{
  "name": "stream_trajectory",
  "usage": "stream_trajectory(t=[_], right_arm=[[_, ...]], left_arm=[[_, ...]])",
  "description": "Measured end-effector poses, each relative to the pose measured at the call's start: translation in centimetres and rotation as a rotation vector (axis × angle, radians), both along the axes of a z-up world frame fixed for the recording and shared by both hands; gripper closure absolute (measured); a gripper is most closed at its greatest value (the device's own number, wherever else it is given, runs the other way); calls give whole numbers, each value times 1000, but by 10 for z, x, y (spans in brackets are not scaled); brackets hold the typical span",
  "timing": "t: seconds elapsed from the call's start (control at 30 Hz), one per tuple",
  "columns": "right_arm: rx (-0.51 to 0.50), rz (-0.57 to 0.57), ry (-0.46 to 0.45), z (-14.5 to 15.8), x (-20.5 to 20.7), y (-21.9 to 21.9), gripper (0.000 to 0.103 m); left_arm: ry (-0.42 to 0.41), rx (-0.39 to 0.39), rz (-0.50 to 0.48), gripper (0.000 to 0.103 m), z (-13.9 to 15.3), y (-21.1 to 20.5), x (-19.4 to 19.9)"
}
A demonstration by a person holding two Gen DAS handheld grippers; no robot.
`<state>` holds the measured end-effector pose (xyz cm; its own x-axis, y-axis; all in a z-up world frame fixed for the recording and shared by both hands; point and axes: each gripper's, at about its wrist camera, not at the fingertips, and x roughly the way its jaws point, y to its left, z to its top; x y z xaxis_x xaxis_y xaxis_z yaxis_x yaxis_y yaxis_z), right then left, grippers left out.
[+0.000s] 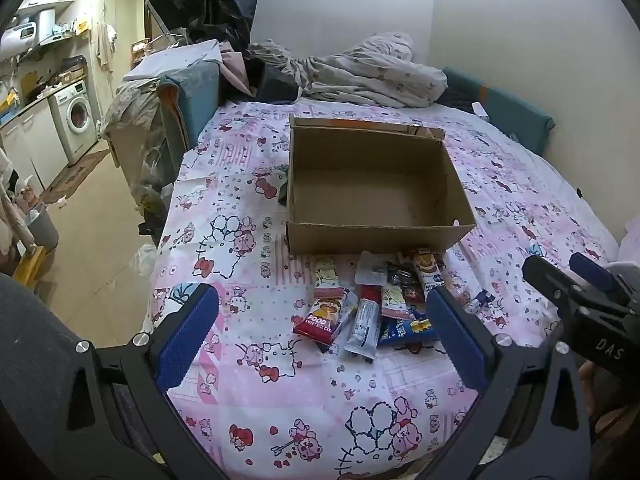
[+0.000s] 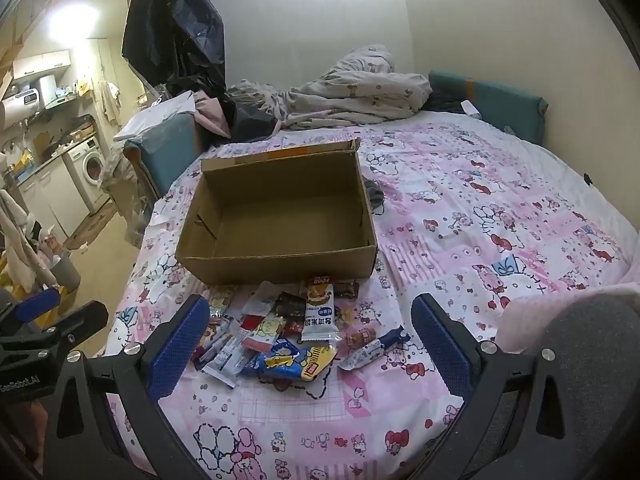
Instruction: Organize snacks
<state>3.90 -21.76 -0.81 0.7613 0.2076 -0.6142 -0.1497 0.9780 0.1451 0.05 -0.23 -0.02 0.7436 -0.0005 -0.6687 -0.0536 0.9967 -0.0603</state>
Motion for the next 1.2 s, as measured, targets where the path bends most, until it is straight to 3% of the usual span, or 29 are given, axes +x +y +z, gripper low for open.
stream_trajectory(t=[1.2], right_arm=[[7,-5,2,-1,-2,-2,0]], left_arm=[[0,35,-10,1,-2,-7,-2]])
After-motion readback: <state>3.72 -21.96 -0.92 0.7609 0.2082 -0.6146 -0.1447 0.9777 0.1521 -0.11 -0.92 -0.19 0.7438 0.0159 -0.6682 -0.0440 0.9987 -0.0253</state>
